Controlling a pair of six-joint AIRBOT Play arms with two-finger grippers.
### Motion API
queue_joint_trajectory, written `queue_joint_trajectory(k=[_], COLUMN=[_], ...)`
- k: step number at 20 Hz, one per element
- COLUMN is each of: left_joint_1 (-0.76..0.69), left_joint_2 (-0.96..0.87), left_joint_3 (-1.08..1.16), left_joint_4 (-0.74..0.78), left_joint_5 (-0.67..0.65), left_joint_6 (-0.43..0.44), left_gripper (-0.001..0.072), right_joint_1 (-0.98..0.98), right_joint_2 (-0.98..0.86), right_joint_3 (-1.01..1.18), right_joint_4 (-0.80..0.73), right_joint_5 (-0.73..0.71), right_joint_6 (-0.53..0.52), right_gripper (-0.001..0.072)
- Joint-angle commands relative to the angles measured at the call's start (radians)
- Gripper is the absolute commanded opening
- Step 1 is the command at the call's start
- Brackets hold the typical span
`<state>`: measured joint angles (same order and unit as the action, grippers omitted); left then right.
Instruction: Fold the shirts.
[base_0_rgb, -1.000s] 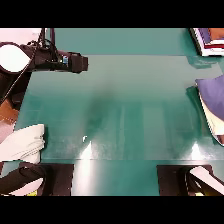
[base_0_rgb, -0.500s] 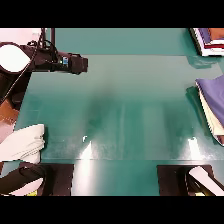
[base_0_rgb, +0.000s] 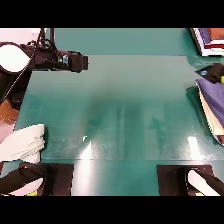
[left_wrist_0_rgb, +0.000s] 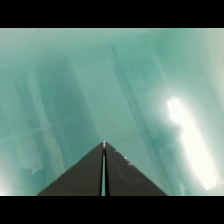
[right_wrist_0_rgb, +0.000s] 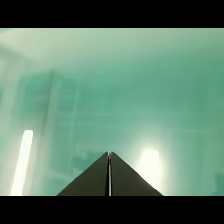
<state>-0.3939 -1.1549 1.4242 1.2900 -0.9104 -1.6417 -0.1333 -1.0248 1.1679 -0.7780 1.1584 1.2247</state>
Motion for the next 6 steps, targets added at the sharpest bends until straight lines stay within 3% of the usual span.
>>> queue_joint_trajectory(k=[1, 6], left_joint_1=[0.000, 0.000], left_joint_2=[0.000, 0.000], left_joint_3=[0.000, 0.000], left_joint_4=[-0.001, 0.000], left_joint_5=[0.013, 0.013], left_joint_6=[0.000, 0.000], left_gripper=[0.0022, 0.0022], right_joint_1=[0.148, 0.176], right_joint_2=[0.000, 0.000], right_joint_3=[0.004, 0.004], right_joint_4=[-0.048, -0.071], right_joint_5=[-0.035, -0.033], right_joint_6=[-0.003, -0.003], right_gripper=[0.0017, 0.0017])
